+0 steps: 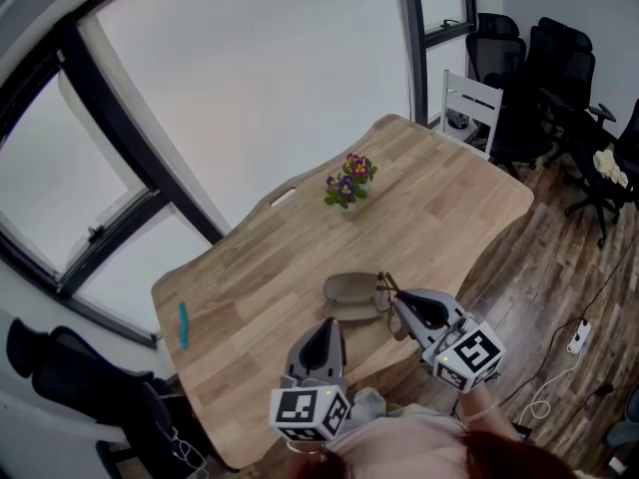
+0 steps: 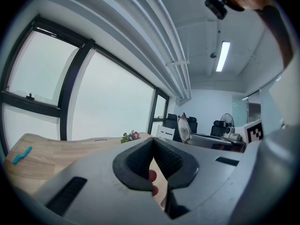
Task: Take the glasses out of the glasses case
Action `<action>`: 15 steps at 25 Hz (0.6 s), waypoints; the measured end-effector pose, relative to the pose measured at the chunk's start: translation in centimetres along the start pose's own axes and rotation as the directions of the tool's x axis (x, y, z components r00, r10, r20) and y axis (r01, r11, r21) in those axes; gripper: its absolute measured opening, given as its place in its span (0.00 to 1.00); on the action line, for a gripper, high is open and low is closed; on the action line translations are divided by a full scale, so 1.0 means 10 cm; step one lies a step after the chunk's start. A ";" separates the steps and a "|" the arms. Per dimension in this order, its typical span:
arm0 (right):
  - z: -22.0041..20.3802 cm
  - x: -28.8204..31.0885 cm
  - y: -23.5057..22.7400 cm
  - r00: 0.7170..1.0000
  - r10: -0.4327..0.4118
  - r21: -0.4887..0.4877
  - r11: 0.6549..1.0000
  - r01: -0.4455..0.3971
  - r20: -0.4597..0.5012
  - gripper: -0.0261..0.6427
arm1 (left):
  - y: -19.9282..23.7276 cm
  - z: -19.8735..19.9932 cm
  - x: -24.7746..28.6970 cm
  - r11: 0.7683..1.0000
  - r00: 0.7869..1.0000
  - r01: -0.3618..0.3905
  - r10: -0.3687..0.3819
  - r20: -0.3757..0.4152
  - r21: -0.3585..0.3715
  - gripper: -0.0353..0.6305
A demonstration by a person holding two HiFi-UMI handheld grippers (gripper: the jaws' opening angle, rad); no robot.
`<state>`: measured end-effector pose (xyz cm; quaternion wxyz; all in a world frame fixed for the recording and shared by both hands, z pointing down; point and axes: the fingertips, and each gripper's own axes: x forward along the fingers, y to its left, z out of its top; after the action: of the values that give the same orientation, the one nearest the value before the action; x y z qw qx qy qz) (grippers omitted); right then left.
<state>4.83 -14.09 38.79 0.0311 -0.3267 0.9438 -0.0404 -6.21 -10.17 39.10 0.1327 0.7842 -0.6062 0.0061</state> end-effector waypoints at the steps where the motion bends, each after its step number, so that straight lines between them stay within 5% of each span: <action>1: 0.00 0.02 0.00 1.000 -0.001 0.001 1.000 0.001 -0.001 0.06 | 0.02 0.01 0.02 1.000 1.000 0.003 -0.003 0.000 0.001 0.05; 15: -0.09 0.25 -0.09 0.998 -0.052 -0.009 0.999 0.051 -0.042 0.06 | 0.22 0.02 0.25 0.998 0.998 0.054 -0.054 -0.018 -0.013 0.05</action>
<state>3.36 -16.29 39.67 0.0090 -0.3501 0.9356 -0.0441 -7.64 -13.12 39.73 0.1433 0.7993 -0.5836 0.0056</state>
